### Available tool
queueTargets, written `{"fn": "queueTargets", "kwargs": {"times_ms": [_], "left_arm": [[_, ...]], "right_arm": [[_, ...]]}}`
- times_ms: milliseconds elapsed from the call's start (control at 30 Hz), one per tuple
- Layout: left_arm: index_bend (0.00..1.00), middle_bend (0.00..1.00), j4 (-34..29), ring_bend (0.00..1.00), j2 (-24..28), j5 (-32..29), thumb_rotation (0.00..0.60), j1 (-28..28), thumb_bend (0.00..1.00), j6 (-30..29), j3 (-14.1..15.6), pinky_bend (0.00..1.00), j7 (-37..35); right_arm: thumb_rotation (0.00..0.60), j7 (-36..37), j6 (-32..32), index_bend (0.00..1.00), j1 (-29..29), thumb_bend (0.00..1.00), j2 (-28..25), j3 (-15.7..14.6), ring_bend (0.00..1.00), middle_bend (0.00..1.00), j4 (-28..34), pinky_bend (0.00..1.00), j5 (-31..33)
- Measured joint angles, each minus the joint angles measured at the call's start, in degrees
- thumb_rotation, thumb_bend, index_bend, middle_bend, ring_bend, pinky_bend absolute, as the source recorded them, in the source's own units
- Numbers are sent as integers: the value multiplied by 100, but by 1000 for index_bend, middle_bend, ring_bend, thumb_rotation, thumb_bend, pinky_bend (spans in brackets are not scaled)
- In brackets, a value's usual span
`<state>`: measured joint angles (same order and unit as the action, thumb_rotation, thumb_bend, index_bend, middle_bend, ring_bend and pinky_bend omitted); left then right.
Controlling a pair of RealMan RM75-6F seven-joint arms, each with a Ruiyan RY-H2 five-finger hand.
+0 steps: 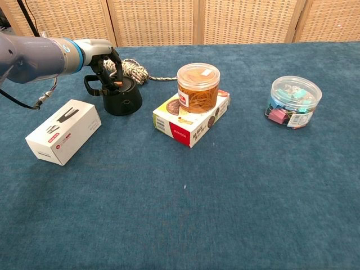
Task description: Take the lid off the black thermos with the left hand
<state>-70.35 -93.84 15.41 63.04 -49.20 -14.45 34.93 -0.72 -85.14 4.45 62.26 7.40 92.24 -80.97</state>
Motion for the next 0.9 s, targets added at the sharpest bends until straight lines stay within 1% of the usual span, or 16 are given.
{"fn": "queueTargets", "kwargs": {"times_ms": [100, 167, 433, 633, 900], "left_arm": [[614, 0, 41, 0, -36, 41, 600, -16, 382, -15, -12, 0, -13], [637, 0, 56, 0, -54, 69, 600, -29, 384, -28, -27, 0, -22], [643, 0, -95, 0, 36, 168, 600, -51, 385, -139, -118, 0, -23], [643, 0, -424, 0, 236, 273, 600, -49, 385, -300, -226, 0, -2], [643, 0, -1122, 0, 686, 412, 600, -148, 385, -621, -300, 0, 27]], "right_arm": [[600, 17, -10, 0, -3, 0, -2, 1, 0, 0, -2, 0, -6], [600, 29, -11, 0, -4, 0, -4, 0, 0, 0, -4, 0, -11], [600, 60, -36, 0, -14, 0, -17, -6, 0, 0, -6, 0, -35], [600, 59, -51, 0, -20, 0, -22, -14, 0, 0, 9, 0, -57], [600, 55, -59, 0, -25, 0, -31, -40, 0, 0, 42, 0, -102]]}}
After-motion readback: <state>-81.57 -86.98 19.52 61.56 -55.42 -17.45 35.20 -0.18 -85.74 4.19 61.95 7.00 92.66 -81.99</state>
